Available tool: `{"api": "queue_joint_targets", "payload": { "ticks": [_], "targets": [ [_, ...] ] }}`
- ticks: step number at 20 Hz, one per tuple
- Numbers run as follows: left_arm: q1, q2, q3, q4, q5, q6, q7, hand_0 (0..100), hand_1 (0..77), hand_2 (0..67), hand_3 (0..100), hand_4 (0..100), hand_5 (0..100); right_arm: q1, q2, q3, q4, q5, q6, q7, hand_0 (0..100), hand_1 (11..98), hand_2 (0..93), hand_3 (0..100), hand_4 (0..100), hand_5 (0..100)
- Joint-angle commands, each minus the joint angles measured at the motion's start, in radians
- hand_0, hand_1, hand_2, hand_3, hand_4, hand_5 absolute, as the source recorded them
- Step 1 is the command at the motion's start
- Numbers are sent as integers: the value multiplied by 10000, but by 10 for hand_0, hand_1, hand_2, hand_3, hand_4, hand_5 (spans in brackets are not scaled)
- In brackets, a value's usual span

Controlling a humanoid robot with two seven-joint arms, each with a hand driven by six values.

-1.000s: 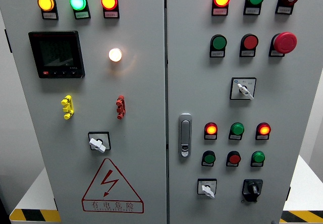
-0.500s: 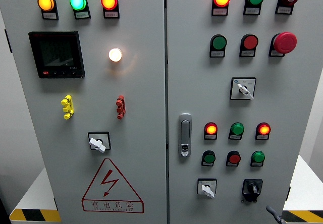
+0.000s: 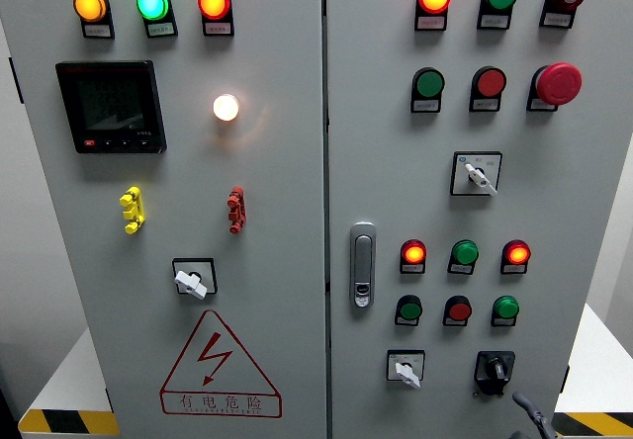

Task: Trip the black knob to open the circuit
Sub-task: 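Reach the right hand up to the black rotary knob, then grip the black rotary knob with the right hand and twist it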

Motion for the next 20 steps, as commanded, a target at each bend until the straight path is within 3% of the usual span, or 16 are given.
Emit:
{"api": "queue_joint_targets", "payload": {
  "ticks": [1, 6, 20],
  "targets": [
    [-12, 0, 0, 0, 0, 0, -1, 0, 0, 196, 262, 99, 86, 233, 0, 8, -252, 45, 3, -18, 1000, 537, 0, 824, 824, 1000],
    [-12, 0, 0, 0, 0, 0, -1, 0, 0, 196, 262, 99, 86, 601, 0, -99, -514, 45, 3, -18, 1000, 534, 0, 825, 827, 1000],
    [3, 0, 0, 0, 0, 0, -1, 0, 0, 195, 262, 99, 86, 893, 15, -344, -683, 45, 3, -141, 1000, 508, 0, 832, 837, 1000]
  ]
}}
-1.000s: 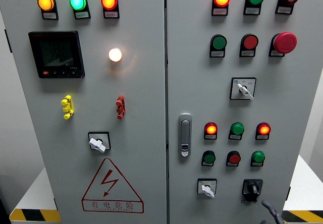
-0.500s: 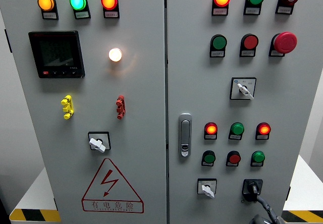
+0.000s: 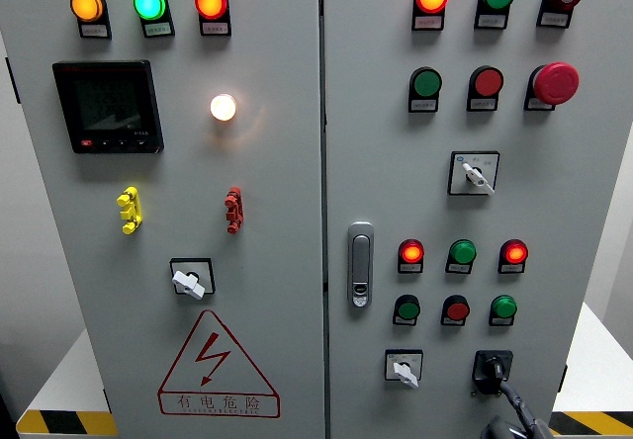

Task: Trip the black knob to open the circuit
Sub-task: 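Grip the black rotary knob with the right hand and twist it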

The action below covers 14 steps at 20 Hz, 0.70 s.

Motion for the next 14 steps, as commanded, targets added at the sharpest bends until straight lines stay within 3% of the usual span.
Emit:
{"api": "queue_joint_targets", "payload": {
  "ticks": [1, 14],
  "targets": [
    [-1, 0, 0, 0, 0, 0, 0, 0, 0, 195, 262, 99, 86, 29, 1, -20, -8, -3, 1, -13, 1000, 507, 0, 832, 837, 1000],
    [-1, 0, 0, 0, 0, 0, 0, 0, 0, 195, 262, 99, 86, -2, 16, -311, 69, -3, 1, -105, 1000, 498, 0, 844, 845, 1000]
  ]
}}
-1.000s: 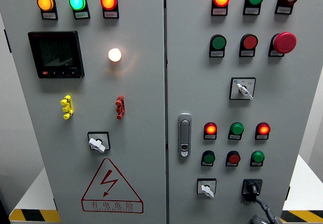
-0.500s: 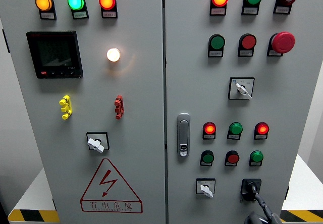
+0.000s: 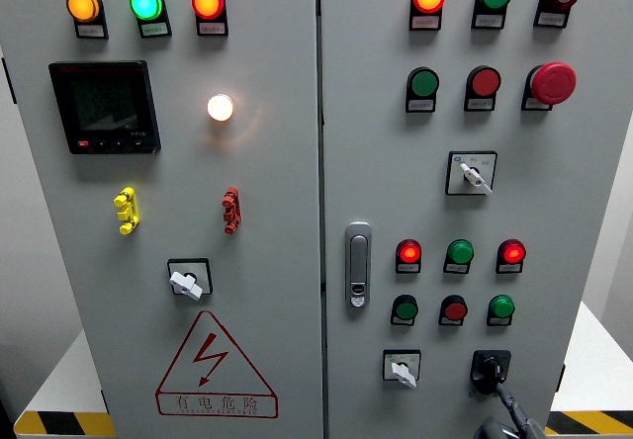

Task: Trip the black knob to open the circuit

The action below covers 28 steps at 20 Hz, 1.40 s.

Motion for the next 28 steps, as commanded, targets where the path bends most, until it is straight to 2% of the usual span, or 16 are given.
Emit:
{"api": "queue_joint_targets", "payload": {
  "ticks": [1, 9, 11, 13, 23, 24, 26, 28],
  "targets": [
    [2, 0, 0, 0, 0, 0, 0, 0, 0, 195, 262, 99, 86, 0, 0, -87, 11, 0, 1, -47, 1000, 497, 0, 845, 845, 1000],
    [2, 0, 0, 0, 0, 0, 0, 0, 0, 195, 262, 99, 86, -16, 0, -118, 72, -15, -14, -47, 1000, 489, 0, 854, 852, 1000],
    [2, 0, 0, 0, 0, 0, 0, 0, 0, 195, 262, 99, 86, 0, 46, -11, -4, -15, 1, -47, 1000, 487, 0, 854, 852, 1000],
    [1, 0, 0, 0, 0, 0, 0, 0, 0, 195, 262, 99, 86, 0, 61, 66, -80, -15, -14, -47, 1000, 485, 0, 854, 853, 1000],
    [2, 0, 0, 0, 0, 0, 0, 0, 0, 195, 262, 99, 86, -46, 15, 511, -50, 0, -14, -47, 1000, 482, 0, 859, 856, 1000],
    [2, 0, 0, 0, 0, 0, 0, 0, 0, 195, 262, 99, 86, -92, 0, 511, -35, 0, 1, -47, 1000, 482, 0, 861, 856, 1000],
    [-14, 0, 0, 0, 0, 0, 0, 0, 0, 195, 262, 99, 86, -214, 30, 511, 72, -15, -14, -32, 1000, 482, 0, 864, 858, 1000],
    [2, 0, 0, 0, 0, 0, 0, 0, 0, 195, 262, 99, 86, -505, 15, 466, 302, -15, 1, -32, 1000, 471, 0, 855, 828, 1000]
  ]
}}
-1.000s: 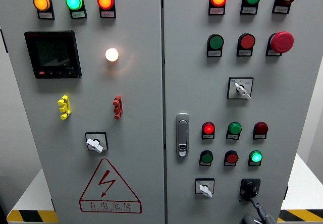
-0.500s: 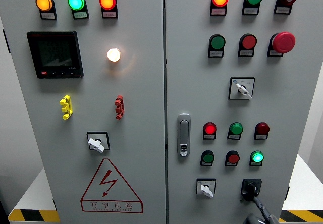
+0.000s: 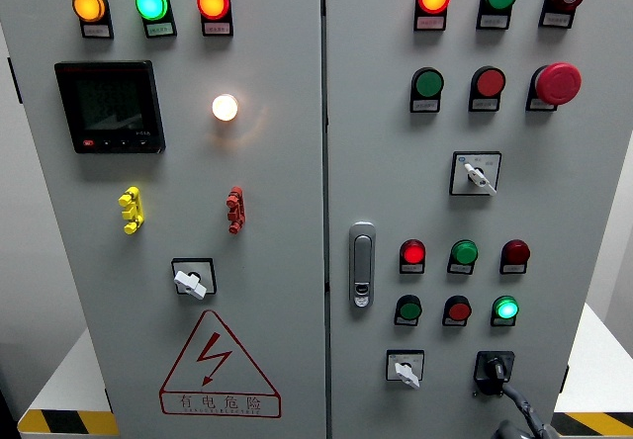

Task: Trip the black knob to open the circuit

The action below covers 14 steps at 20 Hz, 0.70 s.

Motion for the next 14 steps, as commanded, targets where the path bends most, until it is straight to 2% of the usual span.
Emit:
{"api": "queue_joint_targets", "payload": {
  "ticks": [1, 2, 3, 4, 5, 6, 7, 9, 12, 14],
  "targets": [
    [-13, 0, 0, 0, 0, 0, 1, 0, 0, 195, 262, 99, 86, -302, 1, -59, 201, -24, 14, 16, 1000, 460, 0, 807, 762, 986],
    [2, 0, 0, 0, 0, 0, 1, 0, 0, 195, 262, 99, 86, -410, 1, -74, 307, -25, 14, 17, 1000, 456, 0, 715, 650, 898],
    [2, 0, 0, 0, 0, 0, 1, 0, 0, 195, 262, 99, 86, -532, 1, -105, 415, -25, 14, 17, 1000, 455, 0, 657, 597, 849],
    [2, 0, 0, 0, 0, 0, 1, 0, 0, 195, 262, 99, 86, -670, 16, -120, 537, -40, 30, 17, 1000, 453, 0, 577, 490, 758],
    [2, 0, 0, 0, 0, 0, 1, 0, 0, 195, 262, 99, 86, -823, 1, -151, 630, -40, 75, 17, 1000, 452, 0, 533, 446, 702],
    [2, 0, 0, 0, 0, 0, 1, 0, 0, 195, 262, 99, 86, -962, 16, -151, 722, -40, 91, 17, 1000, 448, 0, 401, 292, 558],
    [2, 0, 0, 0, 0, 0, 1, 0, 0, 195, 262, 99, 86, -1039, 16, -166, 799, -70, 91, 32, 1000, 445, 0, 357, 237, 487],
    [2, 0, 0, 0, 0, 0, 1, 0, 0, 195, 262, 99, 86, -1253, -14, -166, 1043, -147, 91, 47, 1000, 445, 0, 289, 183, 418],
    [-13, 0, 0, 0, 0, 0, 1, 0, 0, 195, 262, 99, 86, -1607, -14, -166, 1382, -178, 91, 47, 1000, 443, 0, 224, 131, 356],
    [2, 0, 0, 0, 0, 0, 1, 0, 0, 195, 262, 99, 86, -1775, -60, -151, 1611, -224, 91, 47, 1000, 443, 5, 212, 123, 333]
  ]
}}
